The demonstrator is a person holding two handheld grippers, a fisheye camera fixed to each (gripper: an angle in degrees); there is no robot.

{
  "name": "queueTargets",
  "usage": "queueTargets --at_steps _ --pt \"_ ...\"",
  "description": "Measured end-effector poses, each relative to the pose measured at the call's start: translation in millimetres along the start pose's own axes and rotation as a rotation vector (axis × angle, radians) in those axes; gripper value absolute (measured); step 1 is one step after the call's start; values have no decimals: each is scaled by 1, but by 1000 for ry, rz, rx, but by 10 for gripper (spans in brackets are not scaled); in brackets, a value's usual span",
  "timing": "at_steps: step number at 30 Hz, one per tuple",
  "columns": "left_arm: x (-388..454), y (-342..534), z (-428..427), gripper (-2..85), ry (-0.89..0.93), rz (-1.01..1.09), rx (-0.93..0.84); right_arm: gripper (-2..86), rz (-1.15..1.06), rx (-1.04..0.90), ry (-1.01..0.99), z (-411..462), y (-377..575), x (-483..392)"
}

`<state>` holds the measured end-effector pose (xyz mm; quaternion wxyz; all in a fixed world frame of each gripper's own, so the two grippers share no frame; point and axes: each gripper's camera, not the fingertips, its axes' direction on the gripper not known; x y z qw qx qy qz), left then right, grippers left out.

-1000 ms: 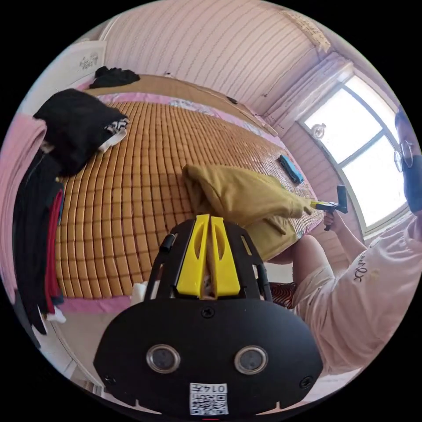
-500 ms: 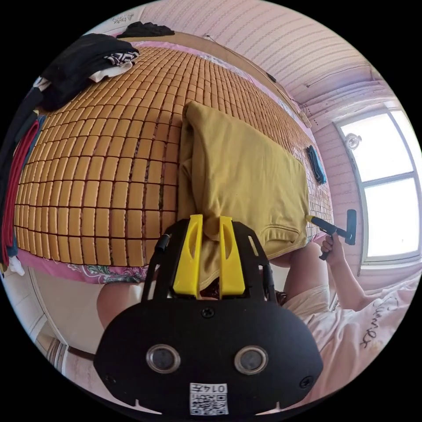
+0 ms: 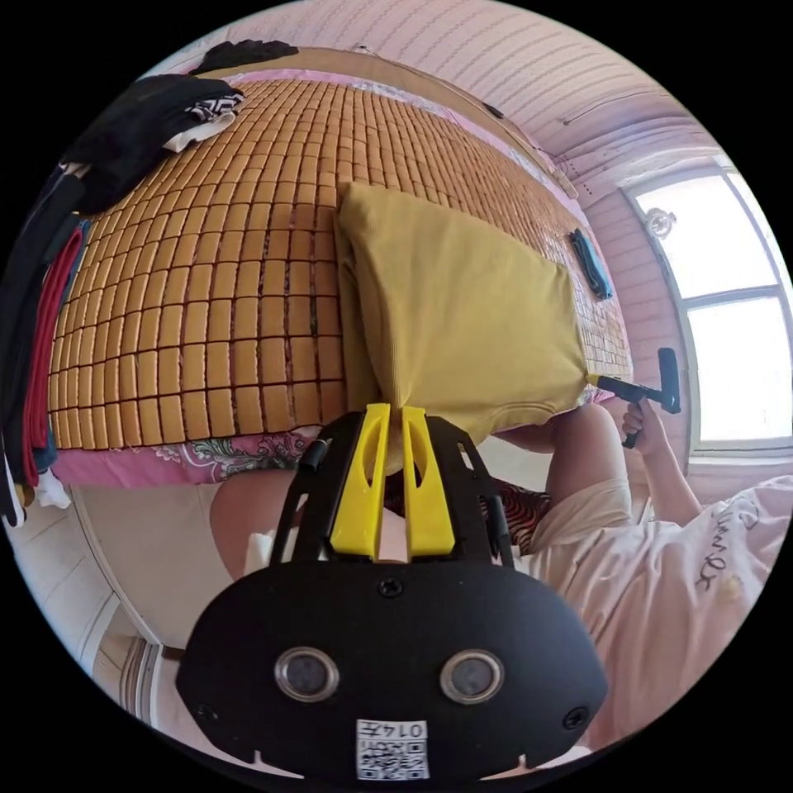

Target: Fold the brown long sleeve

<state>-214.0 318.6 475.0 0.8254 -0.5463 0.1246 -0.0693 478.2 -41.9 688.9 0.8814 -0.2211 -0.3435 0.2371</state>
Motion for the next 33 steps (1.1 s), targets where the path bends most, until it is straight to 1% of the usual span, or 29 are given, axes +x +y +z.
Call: queueTargets --at_steps 2,4,6,7,8,10,11,12,14,16,17,19,21,22,23,25,26,28,30,32,33 --pt "13 0 16 48 -122 40 -42 45 32 -34 43 16 -3 -6" --pt "24 4 13 47 -216 77 -35 45 14 -22 71 12 -3 -19" --pt "34 9 6 34 -349 103 -32 36 -8 -9 182 3 -3 -33" --pt "41 12 3 21 -430 133 -19 26 -52 10 342 -1 -6 -50" --pt "49 12 1 8 -459 171 3 15 -126 54 497 -2 -10 -73" --pt "63 7 3 -1 -415 227 44 4 -253 133 593 1 -23 -110" --pt "74 2 9 -4 -354 259 78 -1 -350 166 575 8 -35 -136" --pt "80 0 13 -5 -315 275 90 -4 -403 166 550 13 -43 -149" --pt "107 -7 42 -8 -170 350 90 -8 -553 117 430 40 -82 -202" --pt "127 -7 67 -8 -121 403 61 -9 -642 75 400 62 -110 -238" --pt "140 -6 81 -8 -106 449 50 -9 -675 45 441 78 -128 -259" --pt "154 -5 100 -9 -142 514 53 -9 -652 24 498 99 -153 -276" --pt "156 -8 119 -10 -166 529 21 -9 -599 -45 474 124 -176 -278" --pt "155 -8 133 -10 -163 552 -27 -8 -568 -101 465 143 -185 -274" --pt "155 -4 139 -10 -166 587 -2 -8 -575 -51 429 142 -187 -275" --pt "155 -2 141 -10 -164 607 -2 -8 -553 -97 403 142 -194 -278" --pt "154 -3 142 -10 -148 593 -12 -8 -550 -145 397 137 -201 -284" --pt "152 -5 139 -10 -106 576 -20 -7 -564 -178 413 130 -208 -295" --pt "146 -10 126 -10 -49 536 40 -7 -591 -163 378 121 -212 -305" --pt "129 -29 104 -10 -76 444 186 -6 -590 -133 349 115 -215 -311" --pt "123 -36 100 -10 -94 413 224 -6 -582 -118 353 115 -216 -311"
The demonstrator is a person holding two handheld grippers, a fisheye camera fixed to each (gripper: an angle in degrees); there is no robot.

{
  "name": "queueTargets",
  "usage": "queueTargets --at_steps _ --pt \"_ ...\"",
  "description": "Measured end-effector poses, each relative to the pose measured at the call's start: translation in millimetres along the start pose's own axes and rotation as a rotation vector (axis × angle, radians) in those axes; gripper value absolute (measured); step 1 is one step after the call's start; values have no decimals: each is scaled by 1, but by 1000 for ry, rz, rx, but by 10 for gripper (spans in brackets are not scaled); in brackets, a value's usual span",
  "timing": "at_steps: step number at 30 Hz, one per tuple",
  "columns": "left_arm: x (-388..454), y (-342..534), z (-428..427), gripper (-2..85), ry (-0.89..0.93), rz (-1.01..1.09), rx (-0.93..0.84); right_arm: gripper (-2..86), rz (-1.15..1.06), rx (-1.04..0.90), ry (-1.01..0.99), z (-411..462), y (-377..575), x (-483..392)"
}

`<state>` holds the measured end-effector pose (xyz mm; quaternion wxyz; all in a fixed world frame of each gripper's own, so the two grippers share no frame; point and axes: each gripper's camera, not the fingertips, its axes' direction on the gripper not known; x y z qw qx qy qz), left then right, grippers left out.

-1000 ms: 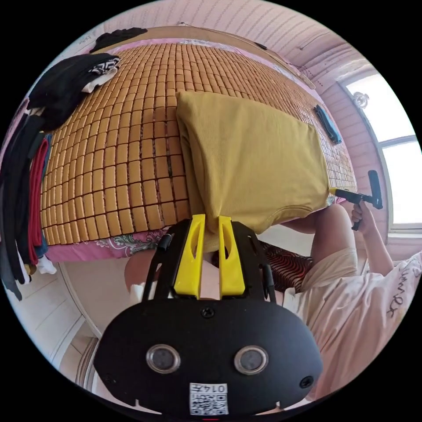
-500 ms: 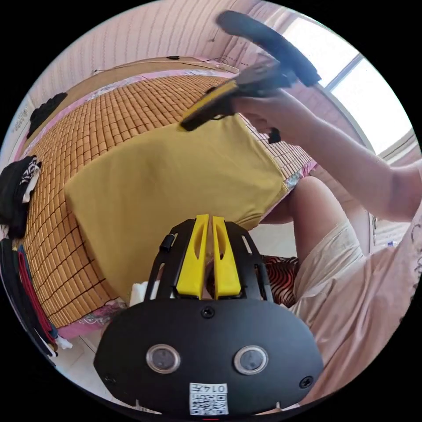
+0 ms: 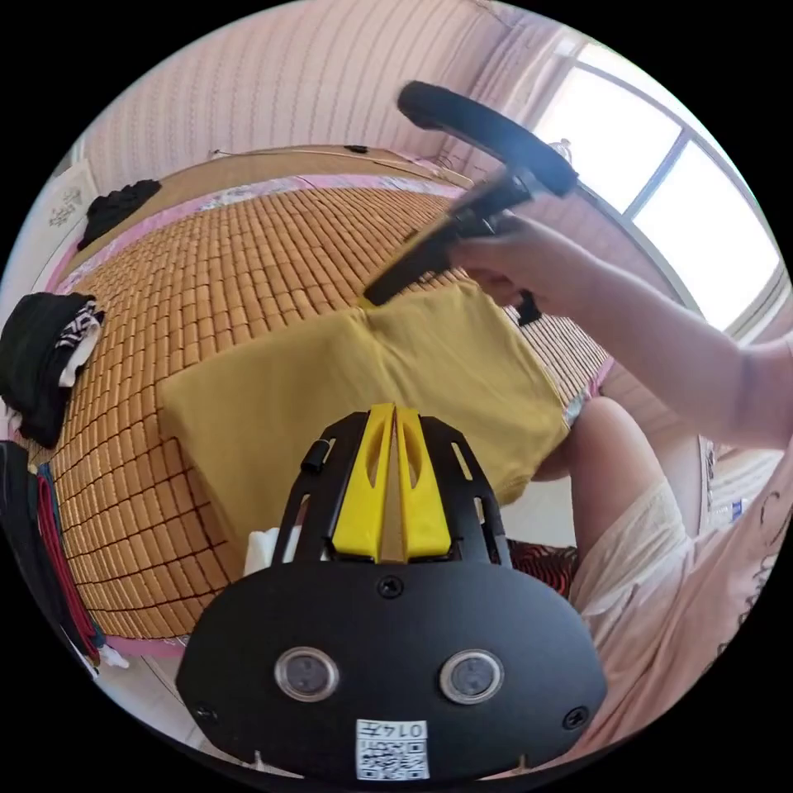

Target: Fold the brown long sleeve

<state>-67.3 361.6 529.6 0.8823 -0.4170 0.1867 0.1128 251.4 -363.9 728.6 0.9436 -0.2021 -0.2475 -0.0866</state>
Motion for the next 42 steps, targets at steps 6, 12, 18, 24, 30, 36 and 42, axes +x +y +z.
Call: queueTargets --at_steps 6,12,18,24,30,36,42 --pt "-66 -55 36 -10 -146 -154 19 -6 97 7 -28 36 -11 -5" --pt "-56 -54 56 -10 -254 -57 -34 -6 43 -25 -12 22 -26 -12" --pt "-83 -23 73 -10 -297 -168 -32 -6 47 -9 23 37 -30 -6" --pt "-91 -15 61 -10 -274 -207 51 -5 261 176 -1 -6 26 26" --pt "-113 -8 88 -10 -193 -281 -8 -4 586 110 54 23 95 85" --pt "-61 9 68 -10 -213 -162 56 -5 414 258 61 -15 85 49" --pt "38 56 113 -10 4 73 -113 -9 10 70 118 30 13 -15"
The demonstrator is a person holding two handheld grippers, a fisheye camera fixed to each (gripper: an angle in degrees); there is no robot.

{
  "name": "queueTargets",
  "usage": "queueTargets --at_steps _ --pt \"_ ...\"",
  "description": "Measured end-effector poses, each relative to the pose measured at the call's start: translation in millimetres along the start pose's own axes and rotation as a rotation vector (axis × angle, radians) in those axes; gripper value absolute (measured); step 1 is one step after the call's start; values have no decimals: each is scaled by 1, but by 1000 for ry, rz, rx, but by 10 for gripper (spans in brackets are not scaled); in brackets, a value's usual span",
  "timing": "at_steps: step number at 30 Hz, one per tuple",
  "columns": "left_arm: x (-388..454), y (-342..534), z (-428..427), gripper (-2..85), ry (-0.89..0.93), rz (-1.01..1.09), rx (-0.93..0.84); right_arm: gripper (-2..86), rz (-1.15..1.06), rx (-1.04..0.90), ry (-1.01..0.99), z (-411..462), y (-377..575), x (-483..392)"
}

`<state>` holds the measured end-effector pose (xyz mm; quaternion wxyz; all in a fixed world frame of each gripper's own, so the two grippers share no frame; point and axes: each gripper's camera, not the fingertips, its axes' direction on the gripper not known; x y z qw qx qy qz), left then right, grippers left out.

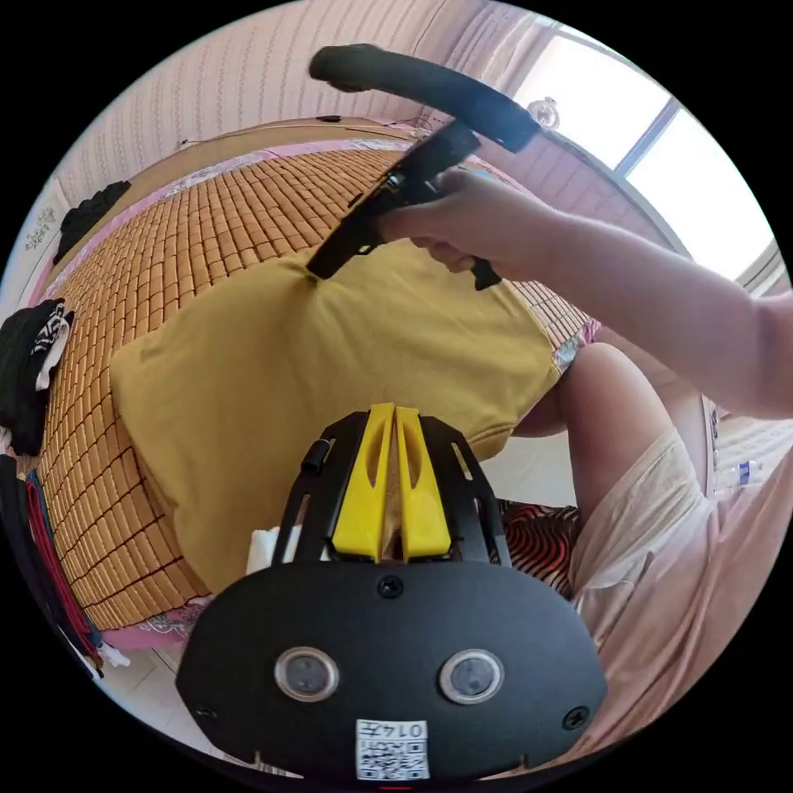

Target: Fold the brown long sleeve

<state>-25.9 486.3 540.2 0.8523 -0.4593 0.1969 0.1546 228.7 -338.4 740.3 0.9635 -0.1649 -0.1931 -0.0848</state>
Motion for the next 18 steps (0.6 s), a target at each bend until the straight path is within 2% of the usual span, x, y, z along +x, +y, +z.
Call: queueTargets --at_steps 1,4,8,10,13,18 --pt "12 8 14 -10 8 42 -36 -9 -33 -90 5 19 -8 0" --pt "29 23 22 -10 -86 94 17 -9 -75 -209 -74 16 -26 16" --pt "33 27 17 -9 -6 127 58 -9 -126 -140 1 -2 -33 23" --pt "33 31 35 -8 -13 115 -15 -9 -175 -252 -10 28 -33 22" --pt "37 40 37 -1 -27 137 27 -9 -191 -189 1 29 -18 34" --pt "52 50 25 71 21 254 146 -7 12 37 -185 -21 64 91"
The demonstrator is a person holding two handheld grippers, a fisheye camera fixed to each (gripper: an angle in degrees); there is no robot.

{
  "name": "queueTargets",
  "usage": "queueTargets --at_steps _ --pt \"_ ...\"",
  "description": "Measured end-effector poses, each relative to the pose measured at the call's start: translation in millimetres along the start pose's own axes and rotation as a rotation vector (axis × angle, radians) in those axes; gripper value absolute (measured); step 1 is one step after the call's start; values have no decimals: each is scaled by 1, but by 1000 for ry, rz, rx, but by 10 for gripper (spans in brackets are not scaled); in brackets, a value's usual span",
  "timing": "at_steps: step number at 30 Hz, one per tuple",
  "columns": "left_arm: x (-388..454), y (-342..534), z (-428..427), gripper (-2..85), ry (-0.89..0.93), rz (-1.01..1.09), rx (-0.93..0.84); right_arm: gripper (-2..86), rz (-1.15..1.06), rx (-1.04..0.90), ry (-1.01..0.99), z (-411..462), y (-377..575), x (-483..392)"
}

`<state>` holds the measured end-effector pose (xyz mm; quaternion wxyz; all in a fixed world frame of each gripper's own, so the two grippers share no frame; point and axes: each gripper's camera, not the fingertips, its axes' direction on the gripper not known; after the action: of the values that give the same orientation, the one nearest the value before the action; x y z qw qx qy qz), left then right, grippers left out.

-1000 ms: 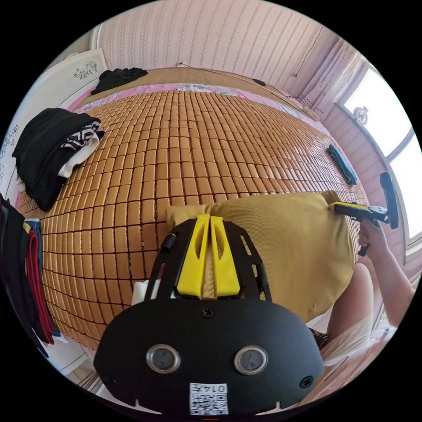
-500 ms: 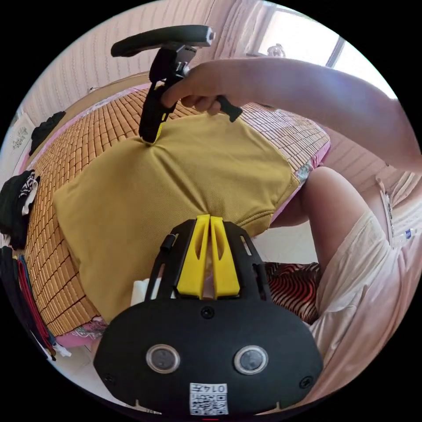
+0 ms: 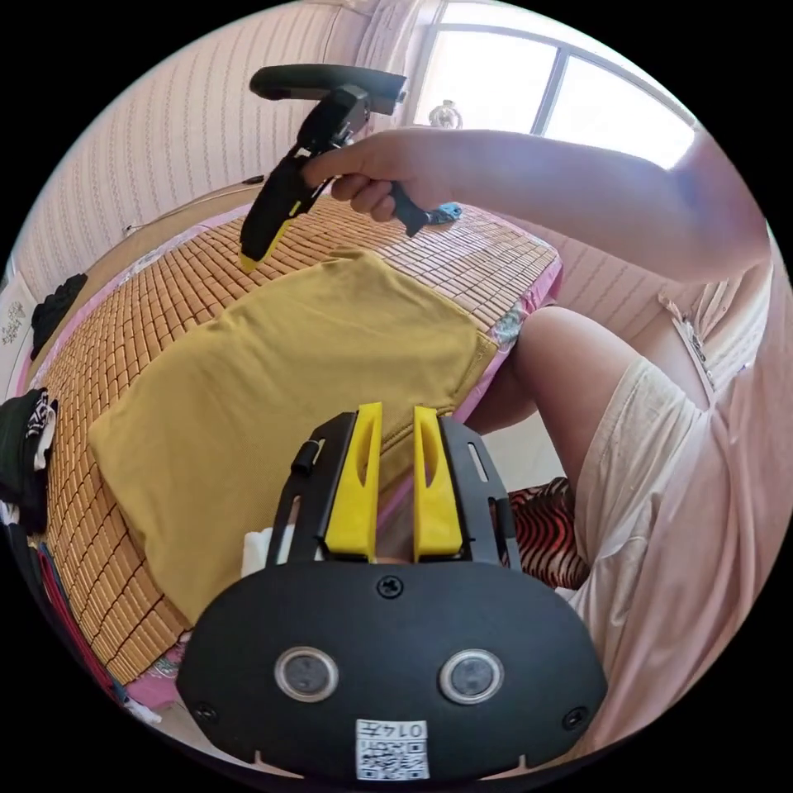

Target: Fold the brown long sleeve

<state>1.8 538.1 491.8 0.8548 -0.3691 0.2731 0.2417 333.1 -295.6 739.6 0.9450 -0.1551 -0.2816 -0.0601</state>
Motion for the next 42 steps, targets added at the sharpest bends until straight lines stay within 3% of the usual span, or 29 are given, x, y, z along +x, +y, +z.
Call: queueTargets --at_steps 4,8,12,15,21,25,27,29,34,42 --pt "16 -5 8 118 61 48 51 8 239 18 -40 -18 121 44" --pt "31 -17 27 152 112 107 65 153 501 -101 -124 -3 228 76" --pt "45 -34 44 169 143 150 9 128 593 -174 -213 22 283 94" --pt "56 -45 56 170 165 181 -12 58 613 -182 -259 36 306 109" --pt "69 -62 87 164 108 171 -111 20 562 -37 -363 15 343 135" --pt "74 -66 90 47 7 157 -125 7 419 259 -631 -16 365 143" --pt "72 -63 86 38 22 173 -95 33 381 344 -626 -22 377 149" --pt "67 -61 81 33 51 169 -100 130 509 327 -588 -8 399 176" --pt "61 -57 61 24 74 155 -55 176 738 418 -713 29 437 222" --pt "55 -49 23 32 169 162 -46 140 866 594 -913 72 421 257"
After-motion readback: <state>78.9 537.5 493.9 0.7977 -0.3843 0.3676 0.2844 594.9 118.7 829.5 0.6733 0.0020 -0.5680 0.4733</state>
